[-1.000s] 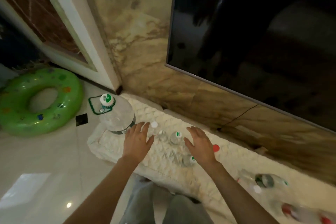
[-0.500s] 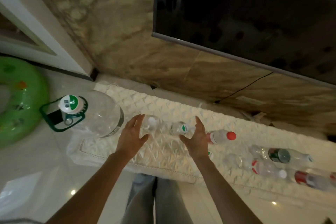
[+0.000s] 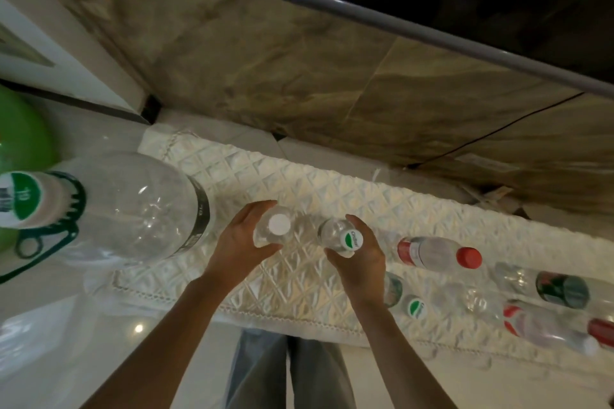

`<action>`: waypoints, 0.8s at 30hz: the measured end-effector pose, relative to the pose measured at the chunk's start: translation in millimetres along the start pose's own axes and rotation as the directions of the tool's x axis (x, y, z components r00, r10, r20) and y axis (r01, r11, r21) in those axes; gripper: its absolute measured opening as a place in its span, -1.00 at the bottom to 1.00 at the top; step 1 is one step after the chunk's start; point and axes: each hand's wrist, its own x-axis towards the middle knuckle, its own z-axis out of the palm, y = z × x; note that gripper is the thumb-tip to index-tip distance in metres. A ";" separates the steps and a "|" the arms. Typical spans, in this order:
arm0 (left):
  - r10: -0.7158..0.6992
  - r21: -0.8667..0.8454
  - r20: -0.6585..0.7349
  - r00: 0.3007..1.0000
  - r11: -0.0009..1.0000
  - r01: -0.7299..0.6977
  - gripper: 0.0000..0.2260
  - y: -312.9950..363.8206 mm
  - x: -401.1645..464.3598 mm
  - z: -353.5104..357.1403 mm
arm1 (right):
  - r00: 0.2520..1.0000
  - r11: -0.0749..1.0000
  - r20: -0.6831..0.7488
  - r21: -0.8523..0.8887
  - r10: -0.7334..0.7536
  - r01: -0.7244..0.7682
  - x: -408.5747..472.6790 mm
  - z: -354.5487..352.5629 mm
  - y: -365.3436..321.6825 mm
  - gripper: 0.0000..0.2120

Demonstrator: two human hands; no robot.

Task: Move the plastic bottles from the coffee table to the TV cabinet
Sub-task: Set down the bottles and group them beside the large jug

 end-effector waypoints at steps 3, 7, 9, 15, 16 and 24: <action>0.033 -0.043 0.015 0.999 0.999 -0.033 -0.34 -2.5 4.1 0.5 | 0.998 0.998 0.036 -0.037 -0.051 0.052 5.2 -3.8 -1.3 -0.36; 0.034 -0.093 0.037 0.999 0.995 -0.030 -0.36 -1.7 8.5 -2.5 | 0.991 0.998 0.116 -0.022 -0.060 0.063 10.9 -10.3 -8.2 -0.35; 0.034 -0.118 0.051 0.998 0.993 -0.028 -0.35 -0.4 11.3 -3.9 | 0.985 0.995 0.150 -0.030 -0.089 0.095 13.4 -12.2 -13.1 -0.36; 0.060 -0.166 0.084 0.995 0.985 -0.046 -0.34 9.8 22.2 -2.1 | 0.951 0.988 0.267 0.006 -0.153 0.157 20.6 -10.2 -25.2 -0.36; 0.065 -0.170 0.088 0.994 0.984 -0.049 -0.33 9.9 23.8 -1.2 | 0.951 0.989 0.273 0.016 -0.147 0.148 22.0 -9.4 -25.8 -0.36; 0.062 -0.204 0.119 0.991 0.978 -0.036 -0.33 6.5 31.5 5.0 | 0.946 0.995 0.309 0.022 -0.099 0.097 29.1 -3.8 -19.6 -0.34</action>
